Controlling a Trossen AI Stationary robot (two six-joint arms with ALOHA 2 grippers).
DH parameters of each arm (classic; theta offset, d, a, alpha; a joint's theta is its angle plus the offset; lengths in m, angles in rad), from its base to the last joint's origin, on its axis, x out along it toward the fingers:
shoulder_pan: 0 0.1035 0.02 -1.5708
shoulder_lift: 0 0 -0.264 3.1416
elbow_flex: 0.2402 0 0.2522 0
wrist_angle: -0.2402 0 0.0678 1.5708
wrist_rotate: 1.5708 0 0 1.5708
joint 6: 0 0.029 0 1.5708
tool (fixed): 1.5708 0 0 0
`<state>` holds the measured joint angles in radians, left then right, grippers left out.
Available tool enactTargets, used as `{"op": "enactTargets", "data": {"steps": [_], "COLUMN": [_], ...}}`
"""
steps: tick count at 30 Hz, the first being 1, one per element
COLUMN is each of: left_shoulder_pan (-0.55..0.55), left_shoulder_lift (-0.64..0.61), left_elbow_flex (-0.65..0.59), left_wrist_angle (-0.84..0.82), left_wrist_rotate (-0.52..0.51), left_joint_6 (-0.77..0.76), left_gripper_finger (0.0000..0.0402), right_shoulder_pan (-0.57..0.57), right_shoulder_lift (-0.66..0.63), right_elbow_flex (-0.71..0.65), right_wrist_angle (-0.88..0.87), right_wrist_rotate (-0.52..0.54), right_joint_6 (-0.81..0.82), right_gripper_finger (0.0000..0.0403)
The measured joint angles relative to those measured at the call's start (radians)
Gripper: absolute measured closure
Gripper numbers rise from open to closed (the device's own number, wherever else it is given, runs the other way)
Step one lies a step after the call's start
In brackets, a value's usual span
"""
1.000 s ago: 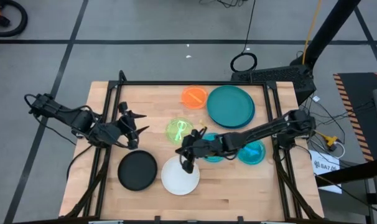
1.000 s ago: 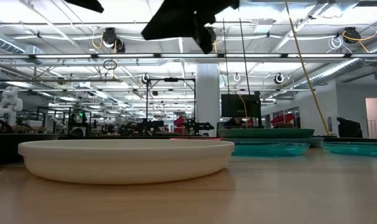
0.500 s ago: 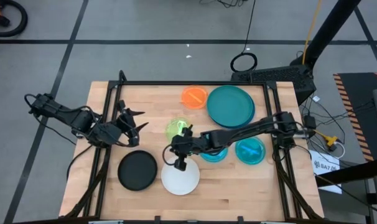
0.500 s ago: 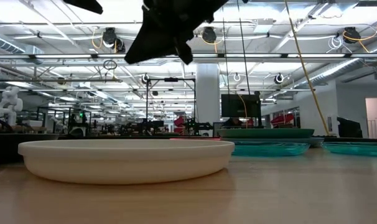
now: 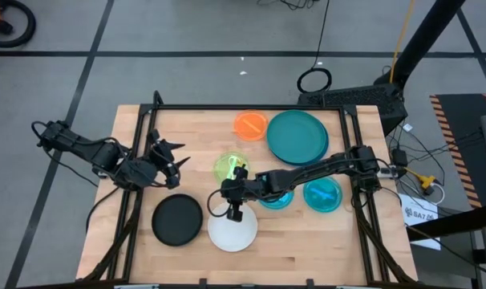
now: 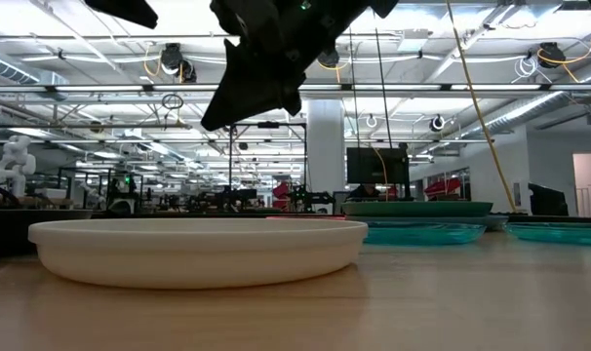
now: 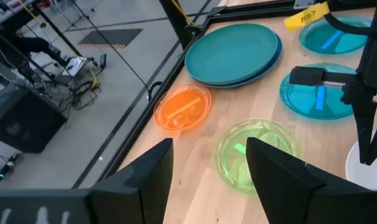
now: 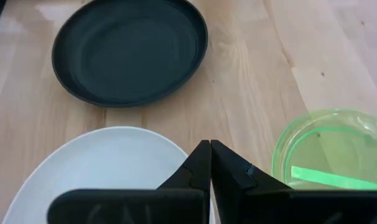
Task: Stack plastic plates
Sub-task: Stack the white plate on top of the black plate
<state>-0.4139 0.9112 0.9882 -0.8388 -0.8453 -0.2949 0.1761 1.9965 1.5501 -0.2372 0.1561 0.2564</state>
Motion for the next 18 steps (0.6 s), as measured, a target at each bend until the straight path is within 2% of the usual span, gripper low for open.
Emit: {"op": "enactTargets", "data": {"steps": [5,12,18], "left_shoulder_pan": [0.000,0.000,-0.006], "left_shoulder_lift": [0.000,0.000,0.009], "left_elbow_flex": [0.000,0.000,0.000], "left_wrist_angle": [-0.037,-0.101,-0.105], "left_wrist_rotate": [-0.001,-0.001,0.000], "left_joint_6": [-0.041,-0.118,-0.144], "left_gripper_finger": [0.0192,0.0192,0.0192], "right_shoulder_pan": [0.000,0.000,0.002], "right_shoulder_lift": [0.000,0.012,0.037], "right_elbow_flex": [0.000,0.000,-0.002], "right_wrist_angle": [-0.001,-0.011,-0.178], "right_wrist_rotate": [0.012,0.021,-0.030], "right_joint_6": [-0.016,-0.056,-0.049], "right_gripper_finger": [0.0384,0.0308,0.0249]}}
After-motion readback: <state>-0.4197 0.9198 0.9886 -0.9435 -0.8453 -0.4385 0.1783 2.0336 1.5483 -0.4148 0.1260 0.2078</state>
